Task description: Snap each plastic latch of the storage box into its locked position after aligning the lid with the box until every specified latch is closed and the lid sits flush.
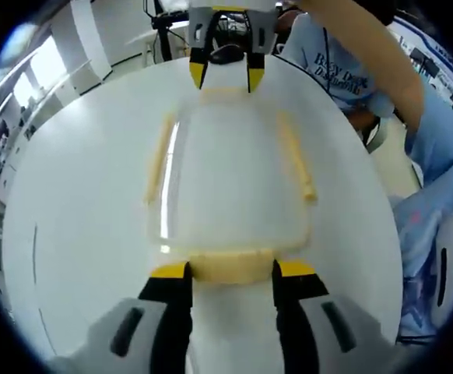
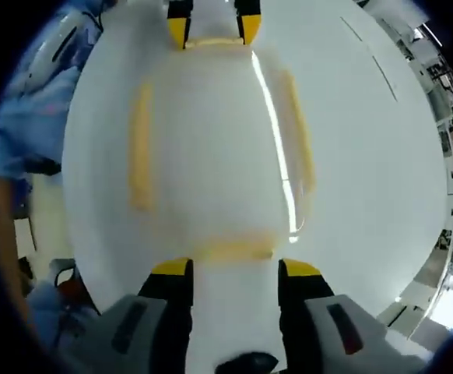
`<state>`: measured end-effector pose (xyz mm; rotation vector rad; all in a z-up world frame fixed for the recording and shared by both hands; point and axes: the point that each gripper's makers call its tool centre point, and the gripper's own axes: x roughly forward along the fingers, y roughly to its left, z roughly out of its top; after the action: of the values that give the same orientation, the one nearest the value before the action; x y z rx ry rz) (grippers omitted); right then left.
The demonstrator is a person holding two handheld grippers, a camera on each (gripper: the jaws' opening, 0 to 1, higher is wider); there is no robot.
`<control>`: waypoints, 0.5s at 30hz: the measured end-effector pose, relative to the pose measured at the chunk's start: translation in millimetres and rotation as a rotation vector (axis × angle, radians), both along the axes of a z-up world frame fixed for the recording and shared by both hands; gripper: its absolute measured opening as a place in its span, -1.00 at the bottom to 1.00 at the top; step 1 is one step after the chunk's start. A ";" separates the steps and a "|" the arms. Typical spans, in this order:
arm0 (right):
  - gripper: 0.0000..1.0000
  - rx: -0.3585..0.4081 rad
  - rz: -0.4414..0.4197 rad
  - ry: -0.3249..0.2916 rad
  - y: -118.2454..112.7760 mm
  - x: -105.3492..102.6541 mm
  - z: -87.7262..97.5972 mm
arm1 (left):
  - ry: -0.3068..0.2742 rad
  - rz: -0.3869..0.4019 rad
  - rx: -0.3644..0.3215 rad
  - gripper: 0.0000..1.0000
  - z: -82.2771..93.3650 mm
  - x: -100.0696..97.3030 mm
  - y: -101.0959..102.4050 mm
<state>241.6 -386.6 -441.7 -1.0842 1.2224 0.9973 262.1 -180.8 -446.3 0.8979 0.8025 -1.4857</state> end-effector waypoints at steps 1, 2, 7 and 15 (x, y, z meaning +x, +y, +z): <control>-0.13 0.001 0.010 0.006 0.7 -0.4 -1.4 | 0.000 -0.001 0.000 -0.18 -0.1 0.1 0.2; -0.14 0.002 0.015 0.011 1.1 -0.9 -2.6 | 0.000 -0.001 0.000 -0.18 -0.2 0.0 0.4; -0.18 0.045 0.053 0.039 7.5 -4.5 -6.8 | -0.004 -0.007 -0.006 -0.17 -0.5 -0.1 -0.1; -0.20 0.032 0.067 0.100 13.0 -7.4 -9.5 | -0.009 0.005 0.052 -0.16 -4.2 1.0 -0.3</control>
<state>234.2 -373.7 -451.1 -1.0666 1.2530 1.1301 263.1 -181.1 -450.5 0.9403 0.8393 -1.4608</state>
